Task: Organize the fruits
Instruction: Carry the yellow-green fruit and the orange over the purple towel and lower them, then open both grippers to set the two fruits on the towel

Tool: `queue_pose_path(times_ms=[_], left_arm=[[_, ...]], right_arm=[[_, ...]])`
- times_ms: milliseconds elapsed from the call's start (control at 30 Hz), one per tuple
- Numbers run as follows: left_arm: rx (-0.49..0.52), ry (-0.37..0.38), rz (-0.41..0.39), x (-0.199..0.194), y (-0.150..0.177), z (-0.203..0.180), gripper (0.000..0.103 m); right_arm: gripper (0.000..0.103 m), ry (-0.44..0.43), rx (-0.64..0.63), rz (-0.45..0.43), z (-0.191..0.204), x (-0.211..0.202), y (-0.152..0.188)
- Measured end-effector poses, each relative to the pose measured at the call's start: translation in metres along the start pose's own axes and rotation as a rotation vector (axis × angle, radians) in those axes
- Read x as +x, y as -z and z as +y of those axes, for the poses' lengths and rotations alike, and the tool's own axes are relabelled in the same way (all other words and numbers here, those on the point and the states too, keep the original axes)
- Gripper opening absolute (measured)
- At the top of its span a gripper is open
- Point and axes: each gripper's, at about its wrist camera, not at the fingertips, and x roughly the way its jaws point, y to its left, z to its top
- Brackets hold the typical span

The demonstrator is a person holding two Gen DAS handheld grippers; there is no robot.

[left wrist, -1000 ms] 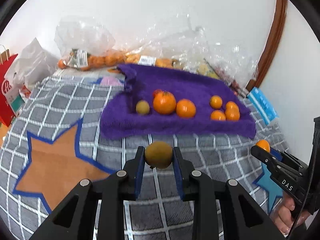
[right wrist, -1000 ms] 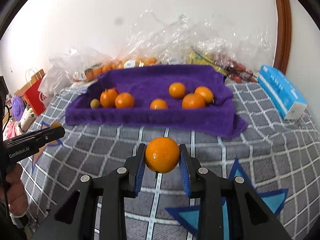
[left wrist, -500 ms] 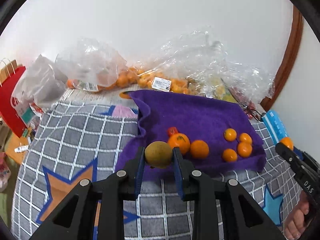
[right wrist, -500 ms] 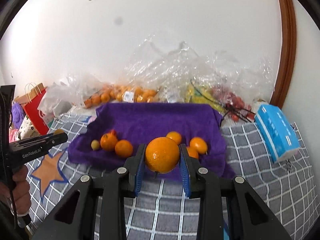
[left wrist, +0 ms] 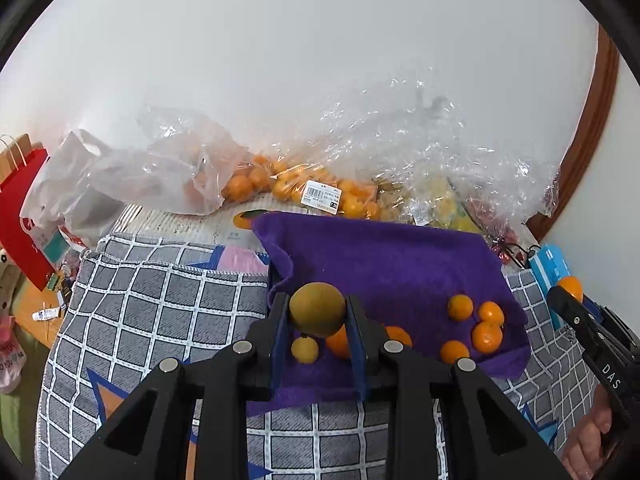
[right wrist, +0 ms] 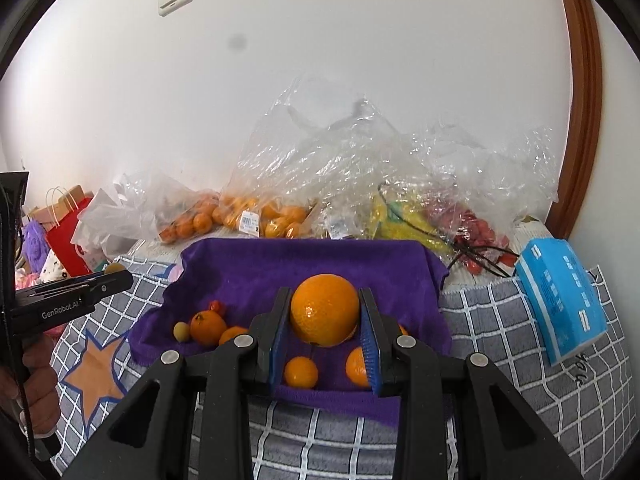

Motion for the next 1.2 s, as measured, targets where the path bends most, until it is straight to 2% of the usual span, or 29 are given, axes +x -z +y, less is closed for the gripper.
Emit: queue_pose_path(times_ms=[600,1200], left_arm=[[0.032,0.026,0.039,0.039,-0.014,-0.014,0.027],[0.008,0.034,0.117,0.075,-0.004,0.002,0.027]], right_arm=[[0.032,0.000,0.009,0.041,-0.006,0.039,-0.002],[0.032,-0.028,0.019,0.183,-0.006,0.094,0.030]])
